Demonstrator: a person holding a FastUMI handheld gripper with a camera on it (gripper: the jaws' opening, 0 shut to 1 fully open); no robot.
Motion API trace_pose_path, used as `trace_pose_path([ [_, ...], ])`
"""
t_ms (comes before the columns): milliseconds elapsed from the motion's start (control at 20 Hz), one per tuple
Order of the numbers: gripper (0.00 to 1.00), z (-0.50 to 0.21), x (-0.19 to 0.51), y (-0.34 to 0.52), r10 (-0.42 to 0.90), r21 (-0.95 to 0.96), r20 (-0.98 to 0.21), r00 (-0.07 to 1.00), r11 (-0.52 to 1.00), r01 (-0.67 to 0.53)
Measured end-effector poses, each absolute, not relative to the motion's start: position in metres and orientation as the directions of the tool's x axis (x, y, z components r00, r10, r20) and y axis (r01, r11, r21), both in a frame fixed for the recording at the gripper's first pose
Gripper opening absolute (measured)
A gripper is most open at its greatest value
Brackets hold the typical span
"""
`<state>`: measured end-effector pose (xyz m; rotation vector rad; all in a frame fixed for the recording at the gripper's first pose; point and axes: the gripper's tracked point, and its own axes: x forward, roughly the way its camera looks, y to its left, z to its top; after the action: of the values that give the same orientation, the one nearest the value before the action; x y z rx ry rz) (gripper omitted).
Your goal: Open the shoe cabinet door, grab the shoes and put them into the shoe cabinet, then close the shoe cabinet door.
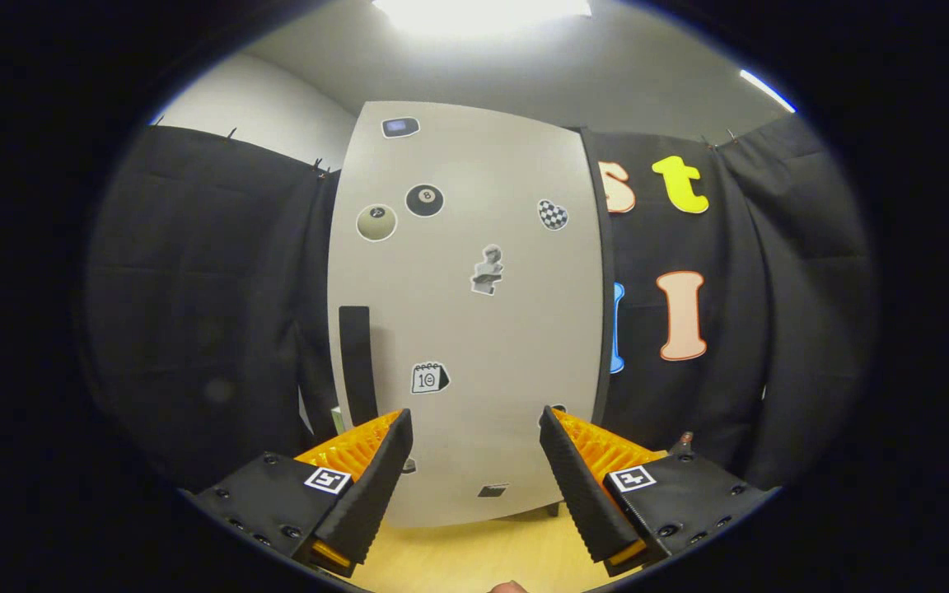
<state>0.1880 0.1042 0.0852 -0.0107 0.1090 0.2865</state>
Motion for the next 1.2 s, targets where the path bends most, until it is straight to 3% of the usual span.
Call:
trace_pose_path([
  [600, 0.97, 0.075, 0.153, -0.048, 0.088, 0.041, -0.098, 0.991, 0.996, -0.084],
  [1200, 0.97, 0.071, 0.153, -0.054, 0.079, 0.01, -0.045, 0.996, 0.997, -0.079],
])
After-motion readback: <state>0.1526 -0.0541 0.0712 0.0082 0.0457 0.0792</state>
